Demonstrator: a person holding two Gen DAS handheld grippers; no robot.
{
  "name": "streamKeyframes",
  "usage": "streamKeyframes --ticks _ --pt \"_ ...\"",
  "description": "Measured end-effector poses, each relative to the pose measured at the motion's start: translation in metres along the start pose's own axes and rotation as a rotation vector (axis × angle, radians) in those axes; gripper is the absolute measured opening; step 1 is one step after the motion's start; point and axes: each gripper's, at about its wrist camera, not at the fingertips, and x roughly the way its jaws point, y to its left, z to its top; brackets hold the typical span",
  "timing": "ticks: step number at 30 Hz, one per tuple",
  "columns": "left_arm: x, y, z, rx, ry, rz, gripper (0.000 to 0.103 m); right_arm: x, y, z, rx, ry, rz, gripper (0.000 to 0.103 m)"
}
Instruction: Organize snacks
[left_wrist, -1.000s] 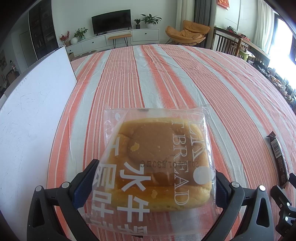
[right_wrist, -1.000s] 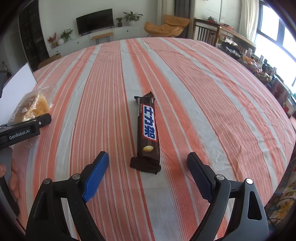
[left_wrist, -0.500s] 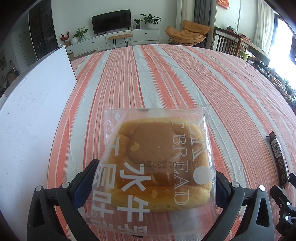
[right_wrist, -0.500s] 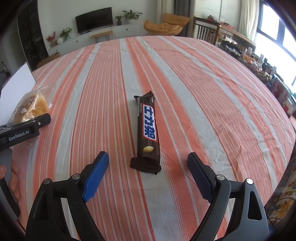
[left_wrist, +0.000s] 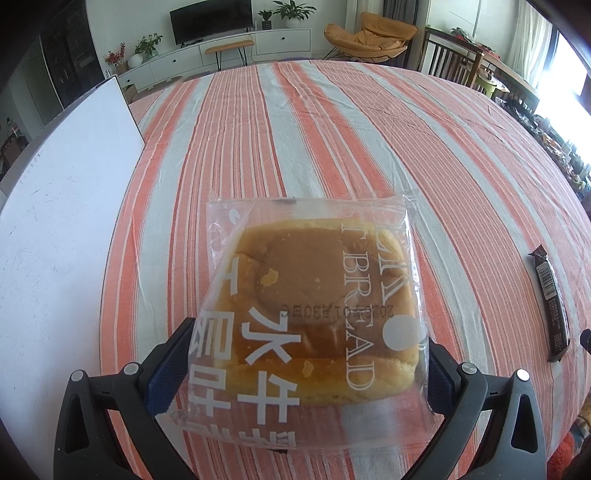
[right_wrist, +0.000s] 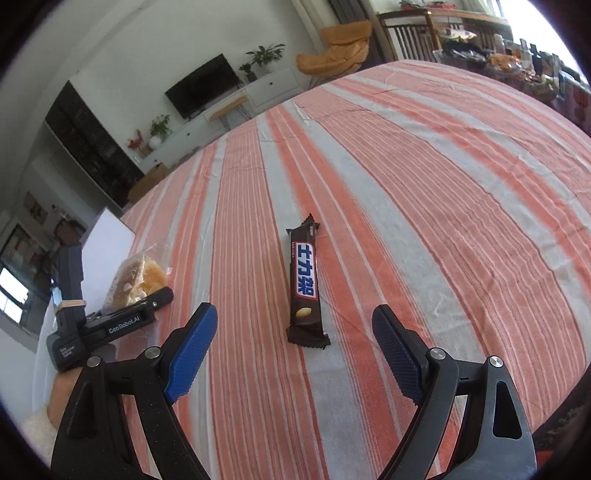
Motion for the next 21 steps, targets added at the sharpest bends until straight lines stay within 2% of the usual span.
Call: streamKeyframes --ticks 3,7,8,9,10,11,12,15,21 --pt "-0.007 -0.001 0.005 -0.008 0.024 -0.046 0.103 0.012 0.007 0.021 -0.065 0.102 -0.072 0.088" --pt "-0.014 -0.004 0.011 0.007 0.022 -0.036 0.1 0.041 0.034 0.041 -0.169 0.216 -0.151 0.086" --pt "-0.015 -0.004 0.011 0.007 0.024 -0.038 0.094 0.047 0.041 0.044 -0.186 0.216 -0.18 0.086" --pt "-0.016 -0.005 0.011 0.01 0.031 -0.042 0.08 0.052 0.048 0.046 -0.209 0.221 -0.201 0.084" --pt "-0.016 -0.006 0.01 0.015 0.04 -0.039 0.073 0.059 0.054 0.046 -0.239 0.245 -0.224 0.076" --pt "-0.018 -0.006 0.01 0.022 0.038 -0.037 0.071 0.066 0.058 0.045 -0.261 0.277 -0.244 0.037" --pt "-0.021 -0.005 0.008 0.025 0.034 -0.042 0.07 0.071 0.059 0.042 -0.261 0.31 -0.248 0.02" --pt "-0.036 0.001 -0.001 -0.001 0.011 -0.076 0.07 0.059 0.054 0.038 -0.237 0.287 -0.242 0.018" --pt "-0.103 -0.005 -0.026 -0.019 -0.085 -0.26 0.07 0.005 0.039 0.038 -0.117 0.228 -0.094 0.018"
